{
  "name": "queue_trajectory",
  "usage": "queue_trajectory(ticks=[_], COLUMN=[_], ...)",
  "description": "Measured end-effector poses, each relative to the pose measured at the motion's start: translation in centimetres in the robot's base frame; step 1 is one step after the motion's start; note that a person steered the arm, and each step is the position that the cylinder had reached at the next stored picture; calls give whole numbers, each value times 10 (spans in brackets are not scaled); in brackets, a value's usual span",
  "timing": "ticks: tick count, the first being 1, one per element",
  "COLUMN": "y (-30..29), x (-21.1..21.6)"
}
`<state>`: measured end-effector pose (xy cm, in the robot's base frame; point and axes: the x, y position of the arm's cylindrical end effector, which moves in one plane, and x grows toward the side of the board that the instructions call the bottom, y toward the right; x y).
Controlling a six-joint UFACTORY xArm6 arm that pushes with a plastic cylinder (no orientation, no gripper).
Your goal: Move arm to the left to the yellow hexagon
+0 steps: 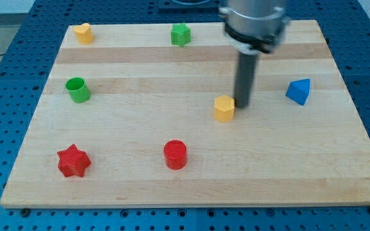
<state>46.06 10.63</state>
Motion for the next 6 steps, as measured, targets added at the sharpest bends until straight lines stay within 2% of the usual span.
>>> queue_trajectory(ticks=[1, 2, 3, 4, 5, 6], y=[-42, -42, -102, -69, -37, -121], x=[-11, -42, -31, 16, 38, 28])
